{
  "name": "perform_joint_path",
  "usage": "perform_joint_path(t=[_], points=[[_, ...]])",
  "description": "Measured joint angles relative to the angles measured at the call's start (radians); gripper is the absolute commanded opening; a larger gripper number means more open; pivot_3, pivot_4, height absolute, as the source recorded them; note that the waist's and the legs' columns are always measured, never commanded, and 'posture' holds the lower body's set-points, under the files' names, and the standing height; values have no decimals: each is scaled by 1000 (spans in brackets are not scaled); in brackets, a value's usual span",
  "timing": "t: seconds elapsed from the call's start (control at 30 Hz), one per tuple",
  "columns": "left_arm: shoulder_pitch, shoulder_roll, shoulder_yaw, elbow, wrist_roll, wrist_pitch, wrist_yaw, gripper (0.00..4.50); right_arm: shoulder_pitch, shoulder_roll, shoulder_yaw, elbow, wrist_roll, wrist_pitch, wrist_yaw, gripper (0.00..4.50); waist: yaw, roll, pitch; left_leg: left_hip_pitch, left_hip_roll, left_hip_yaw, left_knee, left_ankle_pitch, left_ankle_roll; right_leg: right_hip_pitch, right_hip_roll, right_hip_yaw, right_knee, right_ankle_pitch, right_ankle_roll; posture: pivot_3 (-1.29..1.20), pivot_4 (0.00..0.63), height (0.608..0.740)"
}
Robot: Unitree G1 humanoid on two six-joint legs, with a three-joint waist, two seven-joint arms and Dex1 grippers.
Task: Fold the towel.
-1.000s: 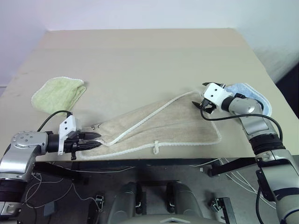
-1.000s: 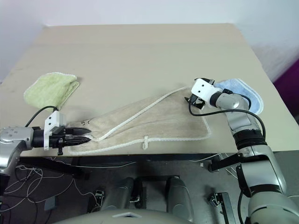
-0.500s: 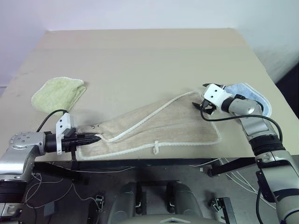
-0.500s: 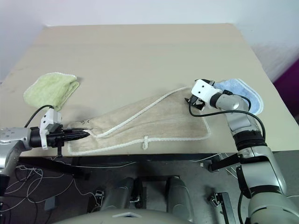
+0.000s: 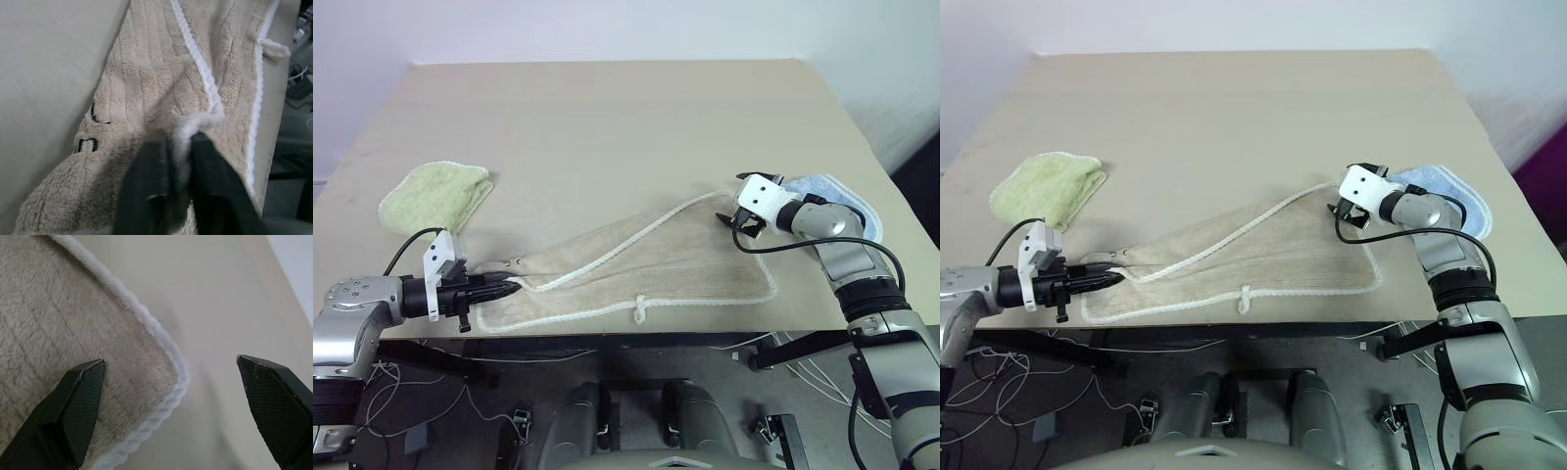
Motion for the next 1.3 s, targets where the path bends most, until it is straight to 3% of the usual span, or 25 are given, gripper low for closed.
perform_joint_path(t=[0.03, 0.17, 0.27, 0.4, 0.87, 1.07, 1.3], points=[[4, -3, 0, -5, 6, -10, 6, 2064, 0, 1, 0, 0, 0, -1, 0, 4500, 0, 0, 0, 0, 0, 0, 0, 0, 0, 0, 0, 0, 0, 0, 0, 0, 150, 701], [9, -5, 0, -7, 18, -20, 9, 2064, 0, 4, 0, 0, 0, -3, 0, 4500, 0, 0, 0, 0, 0, 0, 0, 0, 0, 0, 0, 0, 0, 0, 0, 0, 150, 701], [9, -7, 0, -8, 17, -20, 6, 1415, 0, 5, 0, 0, 0, -4, 0, 4500, 0, 0, 0, 0, 0, 0, 0, 0, 0, 0, 0, 0, 0, 0, 0, 0, 150, 701], [9, -16, 6, -8, -3, -21, -8, 36, 1, 5, 0, 0, 0, -4, 0, 4500, 0, 0, 0, 0, 0, 0, 0, 0, 0, 0, 0, 0, 0, 0, 0, 0, 150, 701], [-17, -15, 21, 9, -5, -12, 7, 36, -3, 5, 10, 13, -12, -20, 6, 4500, -1, 0, 0, 0, 0, 0, 0, 0, 0, 0, 0, 0, 0, 0, 0, 0, 150, 701], [-54, -27, 79, -9, -93, 87, 44, 36, -87, 21, 35, 118, -35, -63, 18, 4500, -2, 0, 0, 0, 0, 0, 0, 0, 0, 0, 0, 0, 1, 0, 0, 0, 150, 701], [2, -29, 70, -50, -88, 96, 53, 36, -199, 55, 67, 302, -79, -135, 12, 4500, -4, 0, 0, 0, 0, 0, 0, 1, -1, 0, 1, 0, 1, 0, 0, 0, 150, 701]])
